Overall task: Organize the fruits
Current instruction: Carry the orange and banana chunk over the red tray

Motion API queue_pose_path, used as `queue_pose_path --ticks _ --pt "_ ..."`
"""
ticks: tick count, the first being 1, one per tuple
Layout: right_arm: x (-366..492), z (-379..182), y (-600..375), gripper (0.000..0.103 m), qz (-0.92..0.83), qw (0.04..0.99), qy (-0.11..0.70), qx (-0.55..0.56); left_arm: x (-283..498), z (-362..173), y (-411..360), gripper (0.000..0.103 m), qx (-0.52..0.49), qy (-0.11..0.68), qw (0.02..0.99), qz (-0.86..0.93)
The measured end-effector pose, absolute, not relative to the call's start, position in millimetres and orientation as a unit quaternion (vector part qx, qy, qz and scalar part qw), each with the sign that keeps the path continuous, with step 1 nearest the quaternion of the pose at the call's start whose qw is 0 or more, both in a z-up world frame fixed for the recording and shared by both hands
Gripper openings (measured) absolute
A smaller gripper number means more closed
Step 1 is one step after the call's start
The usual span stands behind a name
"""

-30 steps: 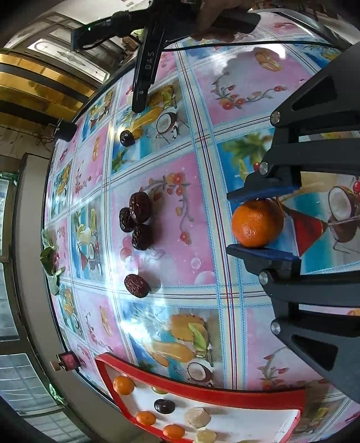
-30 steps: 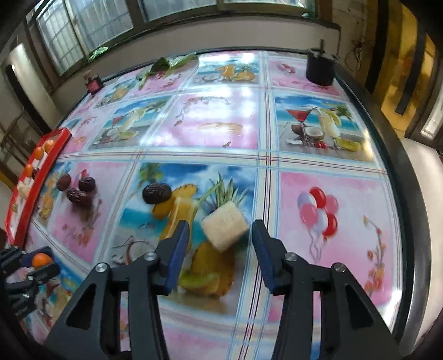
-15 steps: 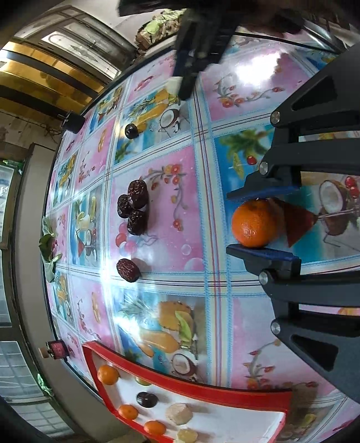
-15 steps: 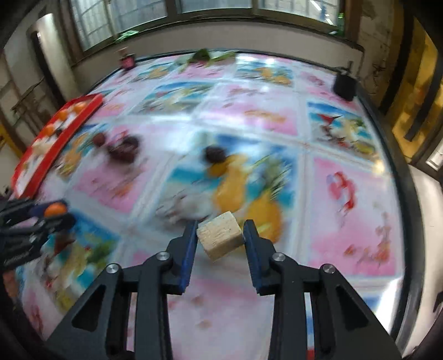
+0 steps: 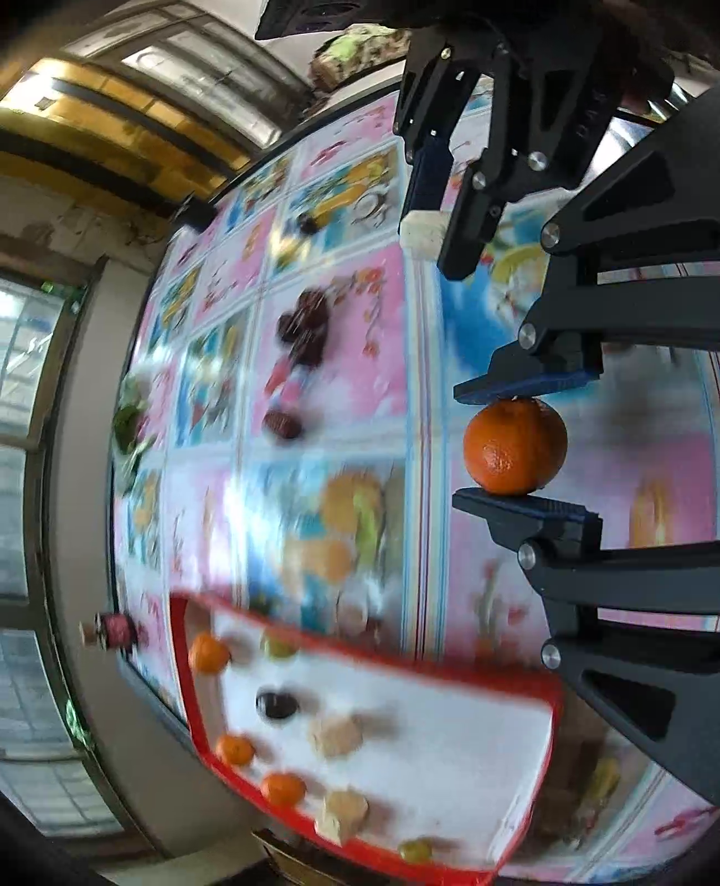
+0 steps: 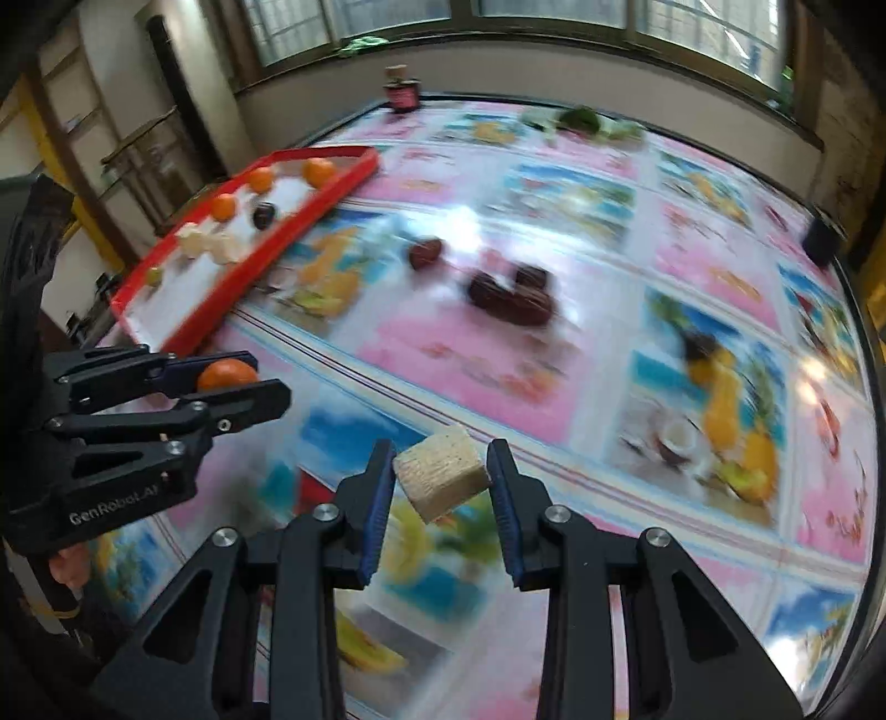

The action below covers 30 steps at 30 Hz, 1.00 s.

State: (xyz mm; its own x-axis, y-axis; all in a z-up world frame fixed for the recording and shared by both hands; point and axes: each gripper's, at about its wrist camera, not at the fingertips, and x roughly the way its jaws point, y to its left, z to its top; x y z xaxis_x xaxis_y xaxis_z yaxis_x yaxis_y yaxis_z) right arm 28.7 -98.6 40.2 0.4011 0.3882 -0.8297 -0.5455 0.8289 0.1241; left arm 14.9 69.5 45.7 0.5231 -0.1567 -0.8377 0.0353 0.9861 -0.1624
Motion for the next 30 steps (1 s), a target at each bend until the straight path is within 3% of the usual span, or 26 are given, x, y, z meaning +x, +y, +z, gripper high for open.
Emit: queue_pose_path --ticks 17,30 --pt "50 59 91 0.036 0.399 0.794 0.442 -0.121 19 48 244 0.03 -0.08 0.475 0.871 0.098" --pt "50 24 151 0.036 0.417 0.763 0.462 -0.177 34 26 277 0.031 -0.078 0.492 0.86 0.114"
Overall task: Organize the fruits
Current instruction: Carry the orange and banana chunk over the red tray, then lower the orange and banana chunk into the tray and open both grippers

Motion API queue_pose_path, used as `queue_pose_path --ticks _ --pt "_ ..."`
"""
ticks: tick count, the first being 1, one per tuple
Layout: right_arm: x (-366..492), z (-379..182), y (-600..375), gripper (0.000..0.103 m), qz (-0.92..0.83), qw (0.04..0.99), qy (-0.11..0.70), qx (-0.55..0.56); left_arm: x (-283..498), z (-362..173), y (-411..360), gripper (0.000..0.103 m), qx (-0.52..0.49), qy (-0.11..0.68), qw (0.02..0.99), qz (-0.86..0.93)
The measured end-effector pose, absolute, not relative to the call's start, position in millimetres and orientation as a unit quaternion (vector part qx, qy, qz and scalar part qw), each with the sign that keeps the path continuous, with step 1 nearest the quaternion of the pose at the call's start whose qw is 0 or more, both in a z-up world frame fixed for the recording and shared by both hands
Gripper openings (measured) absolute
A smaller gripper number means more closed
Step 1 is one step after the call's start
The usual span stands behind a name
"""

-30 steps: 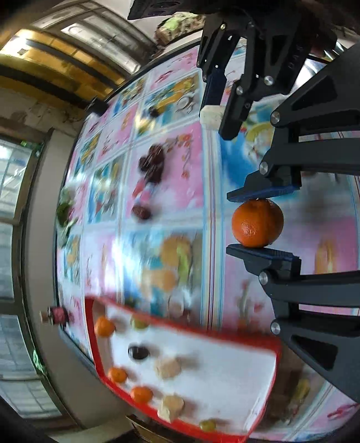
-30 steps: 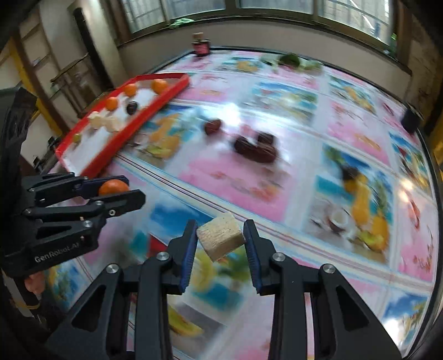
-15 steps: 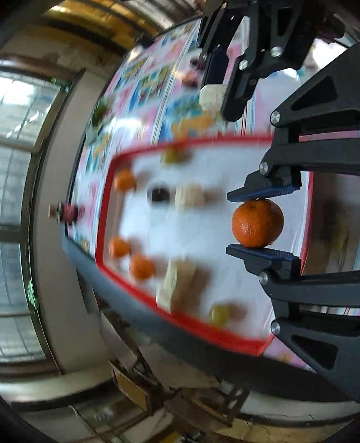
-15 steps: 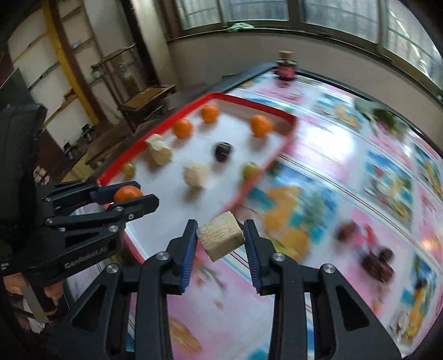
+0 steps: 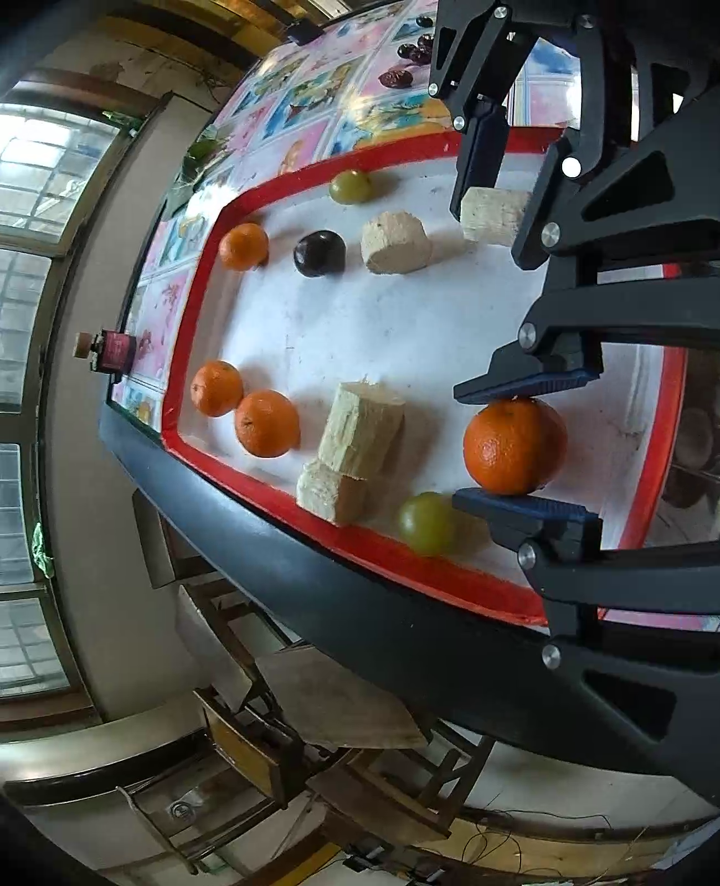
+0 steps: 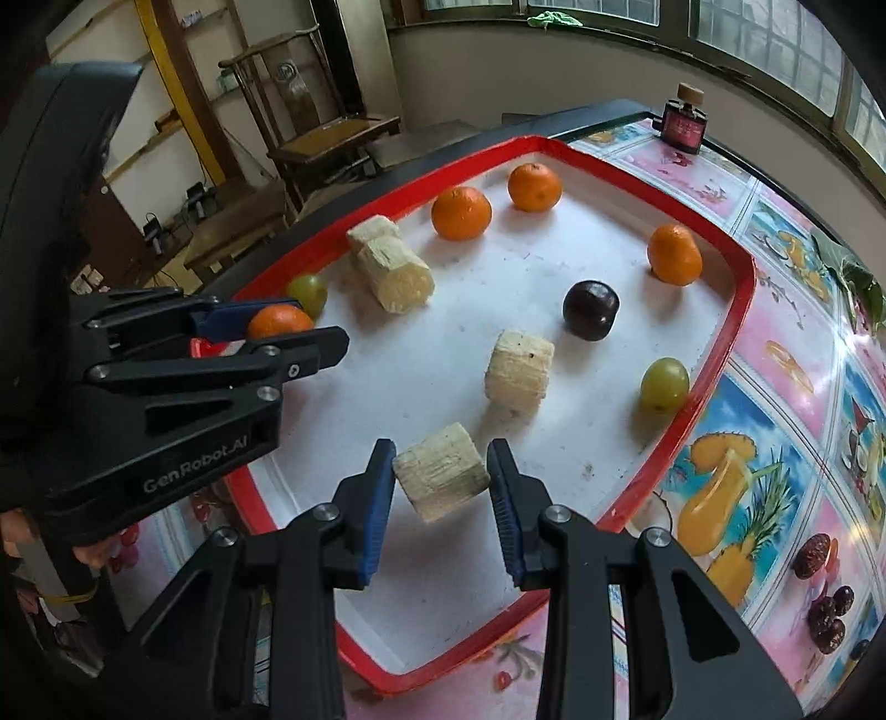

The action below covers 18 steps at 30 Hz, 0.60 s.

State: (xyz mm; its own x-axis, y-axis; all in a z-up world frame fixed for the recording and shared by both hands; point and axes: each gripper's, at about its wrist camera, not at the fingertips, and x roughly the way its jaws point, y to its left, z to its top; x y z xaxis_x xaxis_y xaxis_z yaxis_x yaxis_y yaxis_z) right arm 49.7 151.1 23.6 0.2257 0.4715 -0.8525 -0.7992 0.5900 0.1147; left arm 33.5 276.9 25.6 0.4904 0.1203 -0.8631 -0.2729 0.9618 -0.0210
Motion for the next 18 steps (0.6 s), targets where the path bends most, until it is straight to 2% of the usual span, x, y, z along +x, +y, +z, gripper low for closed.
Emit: queue_pose_path --ticks 9,11,13,15,18 --pt "51 18 155 0.036 0.407 0.76 0.466 -0.199 35 22 273 0.032 -0.057 0.495 0.859 0.118" --pt "51 18 156 0.037 0.406 0.759 0.467 -0.204 35 22 273 0.037 -0.054 0.495 0.858 0.124" --pt "50 19 158 0.041 0.405 0.757 0.468 -0.209 35 22 274 0.052 -0.053 0.497 0.856 0.128" --pt "48 19 161 0.05 0.403 0.756 0.469 -0.216 33 22 274 0.057 -0.049 0.498 0.856 0.133" --pt "44 19 164 0.056 0.398 0.757 0.464 -0.231 29 24 270 0.065 -0.034 0.494 0.858 0.136"
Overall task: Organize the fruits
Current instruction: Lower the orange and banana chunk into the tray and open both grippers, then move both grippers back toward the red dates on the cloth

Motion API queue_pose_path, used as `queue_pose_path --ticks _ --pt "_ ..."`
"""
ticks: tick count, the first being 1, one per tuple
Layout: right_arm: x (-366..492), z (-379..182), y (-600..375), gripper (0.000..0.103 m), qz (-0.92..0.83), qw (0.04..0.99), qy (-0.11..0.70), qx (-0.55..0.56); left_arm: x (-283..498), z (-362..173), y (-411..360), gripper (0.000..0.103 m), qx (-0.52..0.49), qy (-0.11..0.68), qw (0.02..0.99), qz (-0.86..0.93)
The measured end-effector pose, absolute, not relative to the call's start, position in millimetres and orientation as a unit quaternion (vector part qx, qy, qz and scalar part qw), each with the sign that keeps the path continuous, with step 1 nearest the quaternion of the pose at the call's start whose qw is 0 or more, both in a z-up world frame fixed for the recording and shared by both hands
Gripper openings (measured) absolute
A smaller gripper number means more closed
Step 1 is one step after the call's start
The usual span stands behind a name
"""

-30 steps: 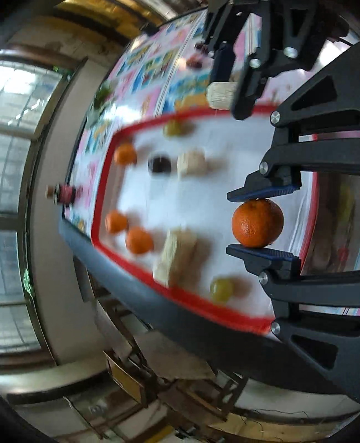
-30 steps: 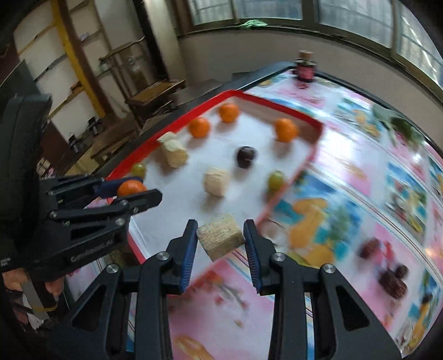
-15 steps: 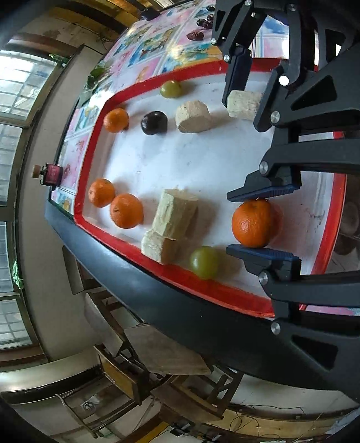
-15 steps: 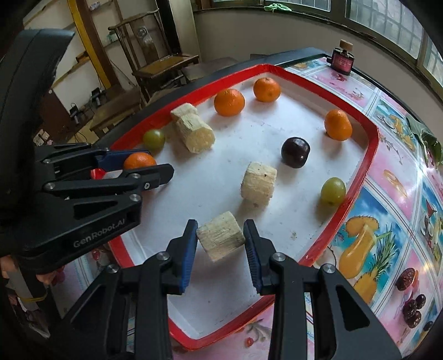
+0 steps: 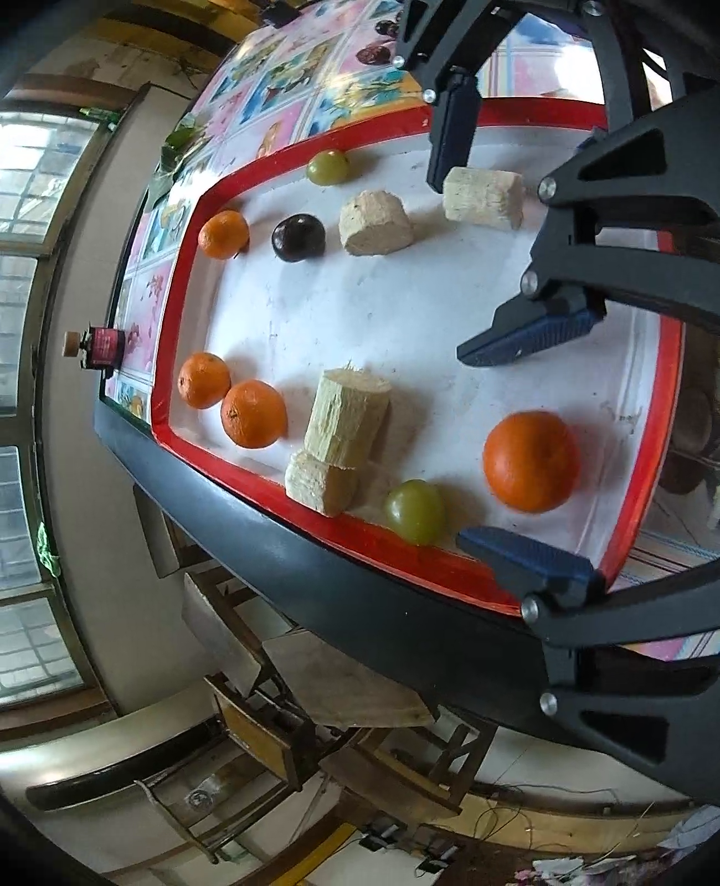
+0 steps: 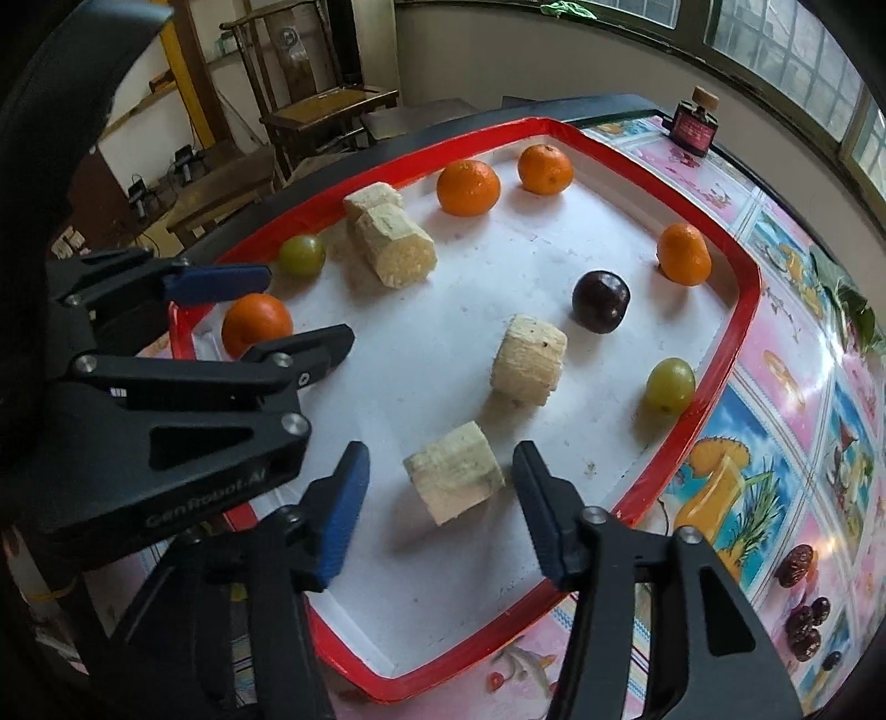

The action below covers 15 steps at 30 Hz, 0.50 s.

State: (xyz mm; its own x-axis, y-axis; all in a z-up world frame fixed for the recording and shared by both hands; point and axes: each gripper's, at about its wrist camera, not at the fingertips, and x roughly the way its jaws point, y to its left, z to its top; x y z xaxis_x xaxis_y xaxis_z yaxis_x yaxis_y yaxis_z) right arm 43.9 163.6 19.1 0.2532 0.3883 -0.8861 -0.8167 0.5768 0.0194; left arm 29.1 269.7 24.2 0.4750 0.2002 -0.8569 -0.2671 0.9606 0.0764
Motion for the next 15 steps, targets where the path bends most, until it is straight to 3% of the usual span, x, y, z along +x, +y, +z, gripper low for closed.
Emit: queue_pose_path --ticks 3,15 --pt "41 21 164 0.058 0.392 0.759 0.461 -0.241 26 27 269 0.077 -0.022 0.487 0.859 0.154" --pt "30 38 147 0.069 0.369 0.778 0.441 -0.254 11 37 257 0.078 -0.028 0.476 0.865 0.156"
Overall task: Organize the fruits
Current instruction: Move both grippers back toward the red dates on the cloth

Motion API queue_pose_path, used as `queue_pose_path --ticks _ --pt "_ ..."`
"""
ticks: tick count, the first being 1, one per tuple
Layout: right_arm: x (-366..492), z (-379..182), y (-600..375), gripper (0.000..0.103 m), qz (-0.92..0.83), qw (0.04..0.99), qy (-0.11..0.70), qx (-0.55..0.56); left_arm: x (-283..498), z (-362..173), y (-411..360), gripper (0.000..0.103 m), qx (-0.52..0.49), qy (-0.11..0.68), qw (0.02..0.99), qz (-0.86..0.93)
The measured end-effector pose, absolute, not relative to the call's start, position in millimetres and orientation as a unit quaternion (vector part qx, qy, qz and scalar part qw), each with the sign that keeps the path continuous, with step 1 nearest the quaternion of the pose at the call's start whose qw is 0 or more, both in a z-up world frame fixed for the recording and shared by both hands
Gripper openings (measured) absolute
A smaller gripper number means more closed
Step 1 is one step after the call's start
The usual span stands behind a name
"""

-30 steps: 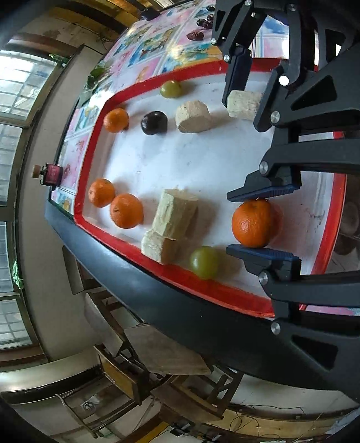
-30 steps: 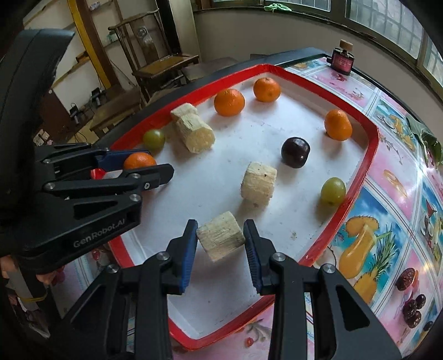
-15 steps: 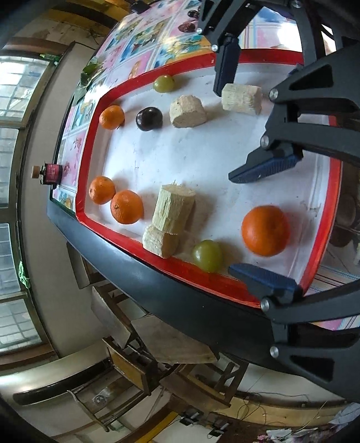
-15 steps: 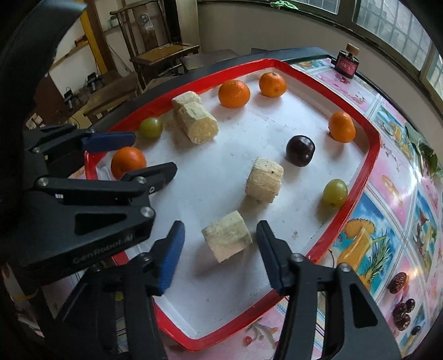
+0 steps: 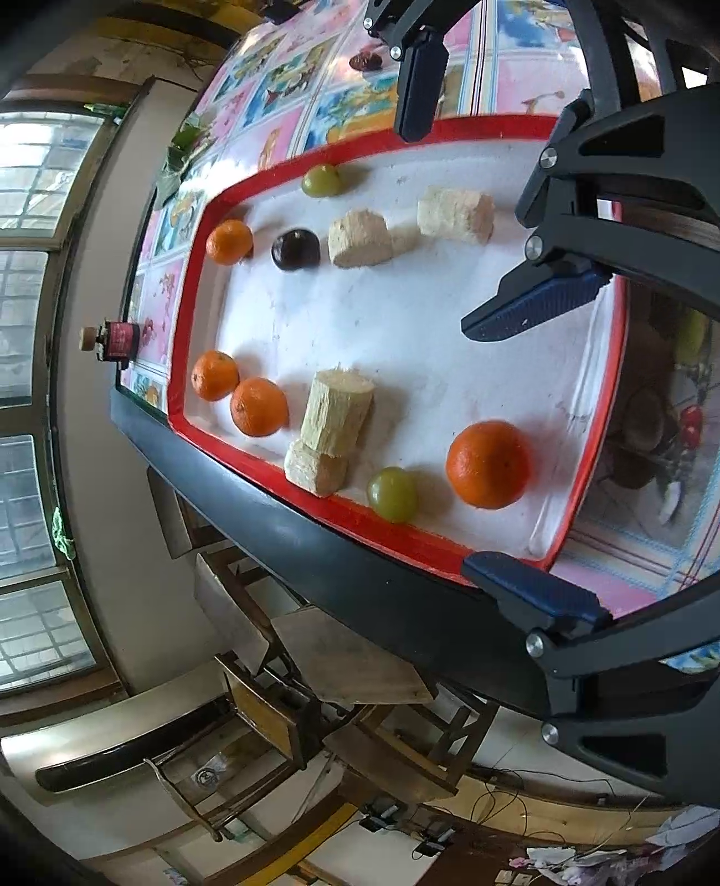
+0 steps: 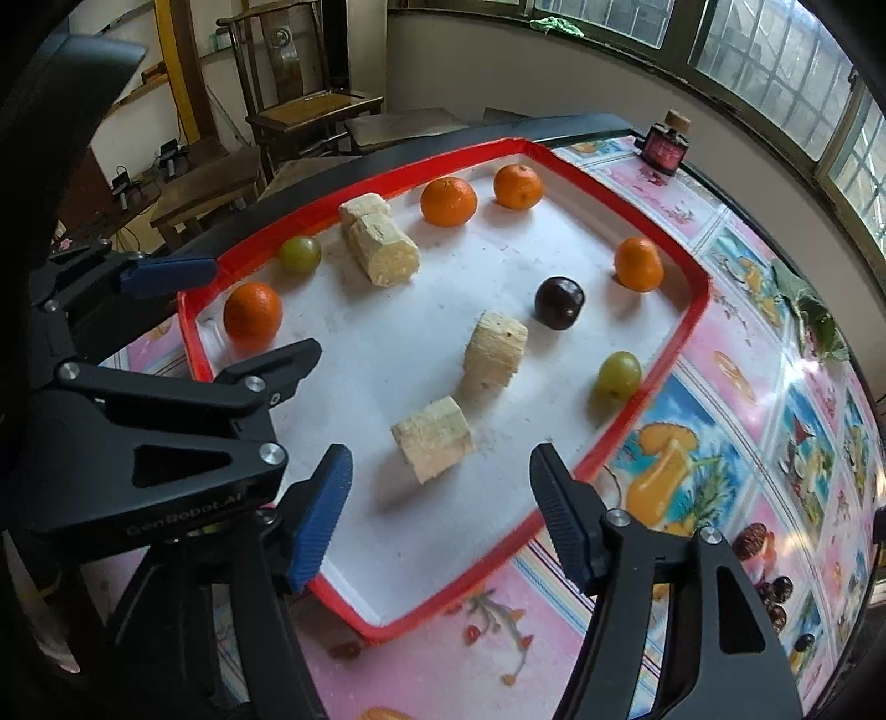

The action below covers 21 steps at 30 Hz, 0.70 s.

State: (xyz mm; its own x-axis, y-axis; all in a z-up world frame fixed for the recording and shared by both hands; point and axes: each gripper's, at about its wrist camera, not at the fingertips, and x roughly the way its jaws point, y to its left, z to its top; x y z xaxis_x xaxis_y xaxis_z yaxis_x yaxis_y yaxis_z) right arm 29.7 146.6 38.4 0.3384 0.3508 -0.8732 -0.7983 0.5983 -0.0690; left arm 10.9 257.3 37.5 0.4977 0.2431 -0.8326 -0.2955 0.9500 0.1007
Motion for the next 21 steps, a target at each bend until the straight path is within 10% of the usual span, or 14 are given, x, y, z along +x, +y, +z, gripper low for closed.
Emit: queue_pose_path --ticks 21 --pt "33 54 12 0.083 0.279 0.818 0.467 -0.19 26 50 135 0.078 0.006 0.47 0.879 0.083"
